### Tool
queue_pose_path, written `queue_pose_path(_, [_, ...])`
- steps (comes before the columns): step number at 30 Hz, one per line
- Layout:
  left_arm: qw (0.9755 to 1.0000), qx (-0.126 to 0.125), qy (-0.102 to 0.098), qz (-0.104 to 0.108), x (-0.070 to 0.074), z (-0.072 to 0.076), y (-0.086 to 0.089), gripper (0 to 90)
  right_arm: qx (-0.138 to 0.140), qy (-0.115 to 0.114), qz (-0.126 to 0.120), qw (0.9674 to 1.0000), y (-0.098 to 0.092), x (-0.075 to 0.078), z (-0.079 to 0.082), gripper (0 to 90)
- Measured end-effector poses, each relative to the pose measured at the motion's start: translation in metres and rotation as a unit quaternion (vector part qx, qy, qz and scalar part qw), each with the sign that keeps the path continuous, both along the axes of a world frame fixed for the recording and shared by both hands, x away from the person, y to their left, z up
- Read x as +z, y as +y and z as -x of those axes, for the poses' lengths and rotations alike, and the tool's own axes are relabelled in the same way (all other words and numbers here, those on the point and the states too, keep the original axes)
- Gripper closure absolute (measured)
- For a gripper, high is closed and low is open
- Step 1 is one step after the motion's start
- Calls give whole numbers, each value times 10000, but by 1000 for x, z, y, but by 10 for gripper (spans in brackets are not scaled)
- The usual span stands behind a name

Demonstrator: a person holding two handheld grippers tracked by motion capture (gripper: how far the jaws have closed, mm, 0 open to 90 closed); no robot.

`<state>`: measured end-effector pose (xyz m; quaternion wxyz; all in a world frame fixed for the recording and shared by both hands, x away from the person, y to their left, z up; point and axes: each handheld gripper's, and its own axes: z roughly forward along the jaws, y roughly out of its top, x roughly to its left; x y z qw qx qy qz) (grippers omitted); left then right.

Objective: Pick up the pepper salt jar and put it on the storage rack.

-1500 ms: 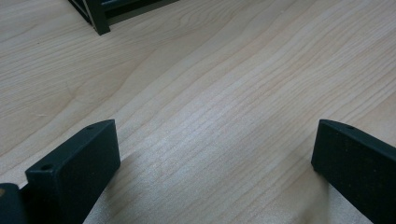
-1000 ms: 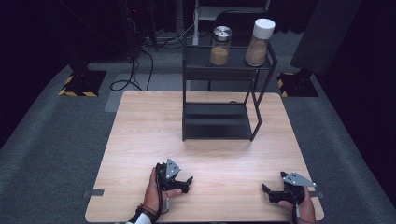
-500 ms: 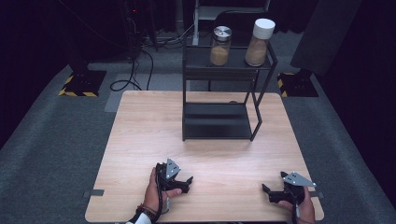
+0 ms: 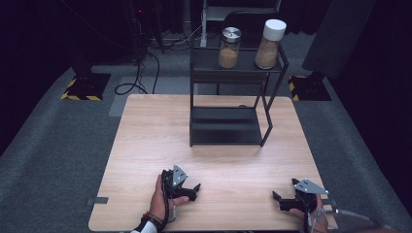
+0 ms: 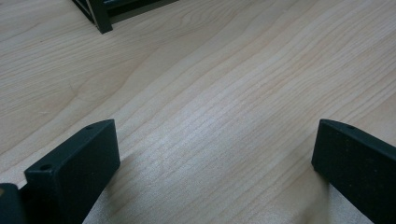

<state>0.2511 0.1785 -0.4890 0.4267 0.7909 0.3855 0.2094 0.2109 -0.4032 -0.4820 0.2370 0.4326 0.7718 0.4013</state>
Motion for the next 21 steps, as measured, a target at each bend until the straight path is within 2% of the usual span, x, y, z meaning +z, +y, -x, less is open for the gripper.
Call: queue_pose_path(21, [10000,-6,9,-14,0,-2,-2,5,257,-7,-3,9997,-5,0,-7,0])
